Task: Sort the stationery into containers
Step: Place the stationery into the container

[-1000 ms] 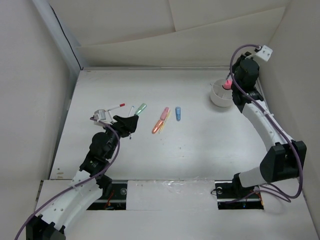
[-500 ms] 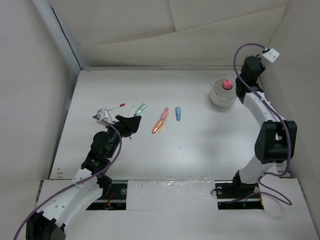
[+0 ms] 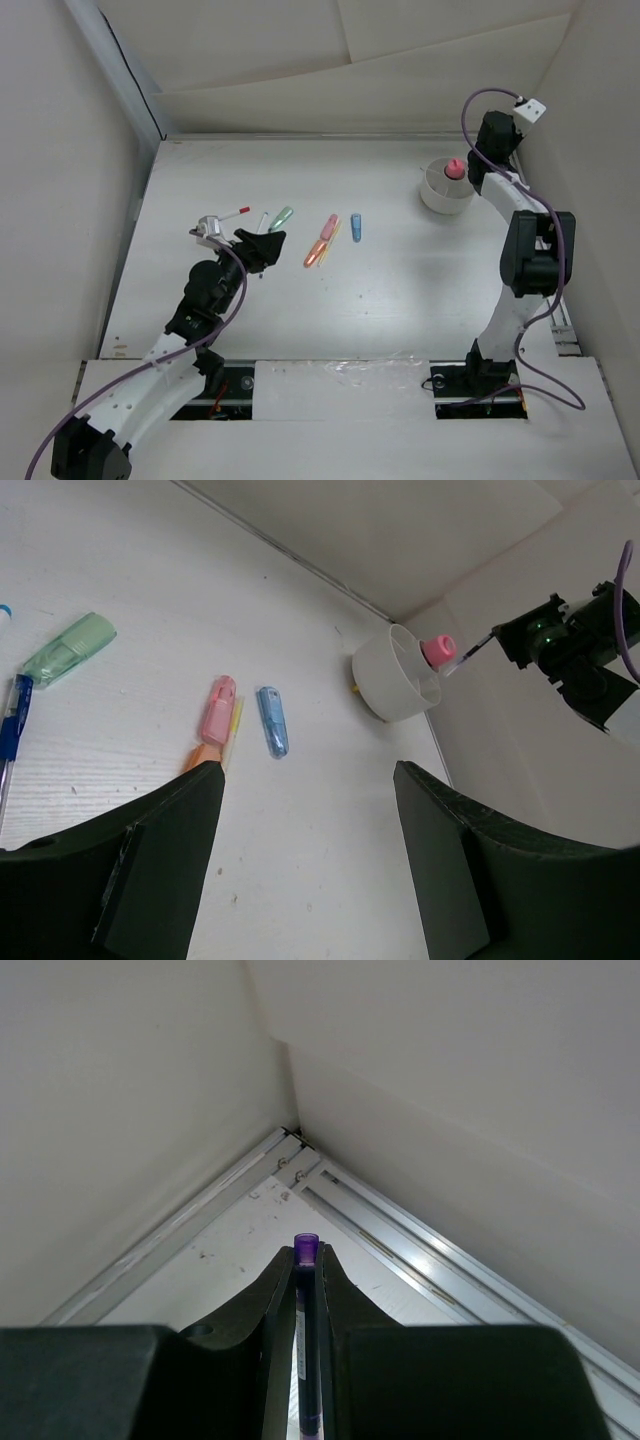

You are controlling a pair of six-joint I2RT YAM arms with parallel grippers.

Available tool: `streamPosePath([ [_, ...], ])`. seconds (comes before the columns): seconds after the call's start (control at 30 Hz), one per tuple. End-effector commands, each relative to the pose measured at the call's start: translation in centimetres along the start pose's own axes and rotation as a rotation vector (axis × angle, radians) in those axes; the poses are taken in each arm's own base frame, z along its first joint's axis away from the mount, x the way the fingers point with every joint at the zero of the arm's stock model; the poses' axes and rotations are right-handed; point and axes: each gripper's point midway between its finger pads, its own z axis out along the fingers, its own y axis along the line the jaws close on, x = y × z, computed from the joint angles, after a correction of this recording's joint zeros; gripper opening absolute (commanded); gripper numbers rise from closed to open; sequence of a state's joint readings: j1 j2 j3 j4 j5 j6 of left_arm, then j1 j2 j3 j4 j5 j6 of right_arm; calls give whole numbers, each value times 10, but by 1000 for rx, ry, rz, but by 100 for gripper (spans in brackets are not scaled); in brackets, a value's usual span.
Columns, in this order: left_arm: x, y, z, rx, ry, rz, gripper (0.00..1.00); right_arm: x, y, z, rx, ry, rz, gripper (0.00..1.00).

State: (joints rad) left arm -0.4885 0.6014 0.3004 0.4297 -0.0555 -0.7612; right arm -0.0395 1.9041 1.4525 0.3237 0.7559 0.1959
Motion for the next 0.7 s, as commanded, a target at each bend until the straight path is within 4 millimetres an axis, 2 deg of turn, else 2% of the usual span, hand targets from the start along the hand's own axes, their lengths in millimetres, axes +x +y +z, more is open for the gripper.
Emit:
streamPosePath([
  [0.0,-2,-6,3,38,-15,-6,66,-32,6,9,9,-82,40,0],
  [0.13,0,-6,4,43,-7,-6,66,-13,12,18,5,-59,9,0],
  [0.17,2,-4,5,36,0,-5,66,-13,18,17,-4,-60,-1,0],
  [0.23,2,-4,5,36,0,-5,66,-8,17,20,7,-57,-15,0],
  [0.27,2,-4,5,36,0,-5,66,-2,22,18,0,-49,-32,0],
  [0.4,2,-4,5,36,0,-5,66,3,32,13,-20,-47,-32,0],
  [0.57,2,-4,5,36,0,-5,66,19,44,4,-34,-33,-81,0],
  [0.67,0,-6,4,42,-6,-6,66,25,49,-4,-33,-29,-98,3],
])
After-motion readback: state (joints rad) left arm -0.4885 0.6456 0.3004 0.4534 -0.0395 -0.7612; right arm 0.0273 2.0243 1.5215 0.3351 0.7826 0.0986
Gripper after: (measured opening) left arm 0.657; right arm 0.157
